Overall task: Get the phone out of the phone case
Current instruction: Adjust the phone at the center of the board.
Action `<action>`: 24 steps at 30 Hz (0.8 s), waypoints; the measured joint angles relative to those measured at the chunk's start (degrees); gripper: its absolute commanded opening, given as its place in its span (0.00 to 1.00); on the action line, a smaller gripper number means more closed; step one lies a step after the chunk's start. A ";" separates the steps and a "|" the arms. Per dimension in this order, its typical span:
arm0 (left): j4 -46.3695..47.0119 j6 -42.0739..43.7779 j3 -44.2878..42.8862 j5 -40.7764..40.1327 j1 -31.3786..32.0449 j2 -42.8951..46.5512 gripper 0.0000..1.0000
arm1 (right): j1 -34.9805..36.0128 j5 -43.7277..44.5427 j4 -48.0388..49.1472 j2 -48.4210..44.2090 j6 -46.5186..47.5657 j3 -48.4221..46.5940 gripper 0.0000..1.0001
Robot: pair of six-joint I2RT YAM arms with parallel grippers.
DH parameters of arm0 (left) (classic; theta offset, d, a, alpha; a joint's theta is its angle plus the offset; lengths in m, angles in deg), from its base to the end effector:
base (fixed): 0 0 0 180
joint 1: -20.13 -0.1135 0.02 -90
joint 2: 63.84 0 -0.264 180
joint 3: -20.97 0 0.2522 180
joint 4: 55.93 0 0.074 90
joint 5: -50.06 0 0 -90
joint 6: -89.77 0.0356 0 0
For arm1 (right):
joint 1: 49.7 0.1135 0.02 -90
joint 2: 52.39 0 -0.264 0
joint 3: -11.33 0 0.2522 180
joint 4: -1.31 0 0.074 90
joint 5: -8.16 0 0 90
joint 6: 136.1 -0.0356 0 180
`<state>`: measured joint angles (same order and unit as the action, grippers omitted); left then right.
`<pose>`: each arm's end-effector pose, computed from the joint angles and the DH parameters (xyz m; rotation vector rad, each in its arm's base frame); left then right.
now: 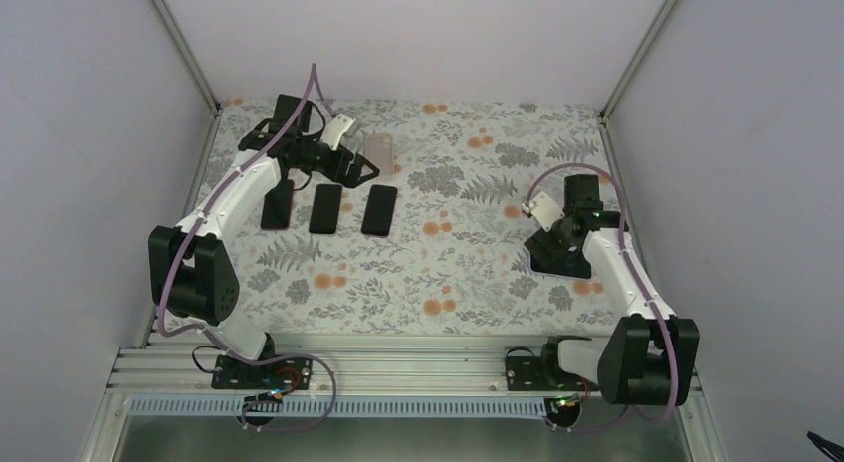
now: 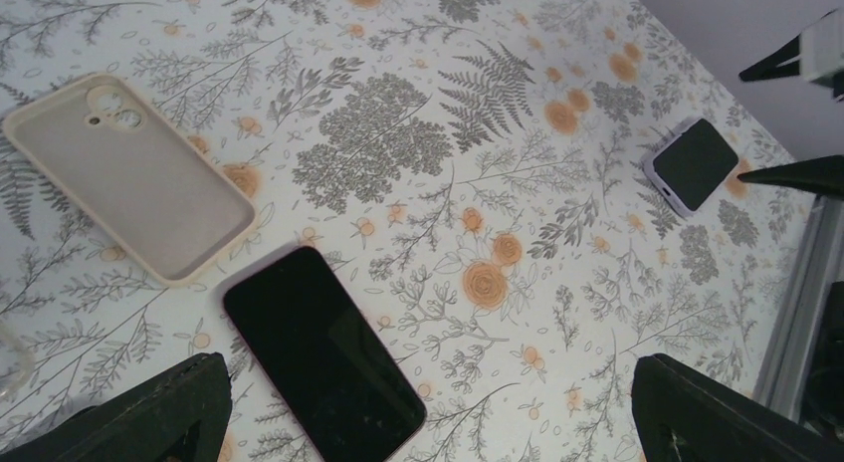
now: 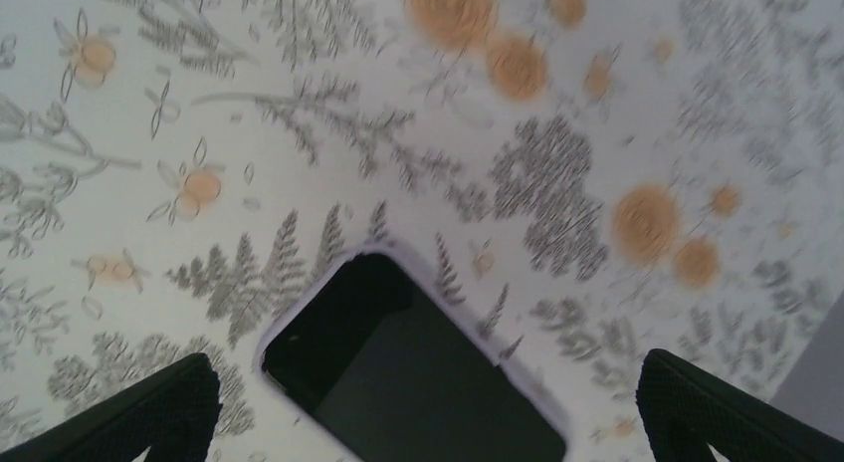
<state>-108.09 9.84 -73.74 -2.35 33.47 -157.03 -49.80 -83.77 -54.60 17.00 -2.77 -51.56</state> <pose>0.3371 -0.1023 0.3048 0.7583 2.2473 -0.8250 0.2284 0.0008 0.2349 -0.9956 2.4827 -0.2011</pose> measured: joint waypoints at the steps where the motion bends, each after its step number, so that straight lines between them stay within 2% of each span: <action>1: -0.04 0.00 -0.26 0.46 0.00 -0.20 1.00 | -0.79 0.00 -0.72 -0.15 -0.31 0.55 0.99; 8: -0.09 -0.33 -0.72 3.48 0.00 -0.31 1.00 | -8.74 -0.31 -4.20 -3.52 -1.14 6.82 1.00; 11: -0.15 -0.46 -1.57 4.63 0.00 -0.87 1.00 | -12.28 -0.42 -5.38 -3.76 -0.85 8.76 0.95; 18: -0.11 -0.85 -2.19 5.79 0.00 -1.88 1.00 | -18.10 -0.92 -6.51 -1.99 0.85 9.53 0.81; 21: -0.13 -0.83 -2.19 6.01 -0.02 -2.01 1.00 | -19.26 -1.03 -6.34 0.74 1.40 9.53 0.72; 24: -0.15 -0.83 -2.21 6.27 -0.04 -2.01 1.00 | -20.00 -1.07 -6.19 3.80 1.75 9.53 0.57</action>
<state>-108.24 9.01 -75.95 3.92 33.43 -159.04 -69.80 -84.84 -60.79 20.80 -1.02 -42.03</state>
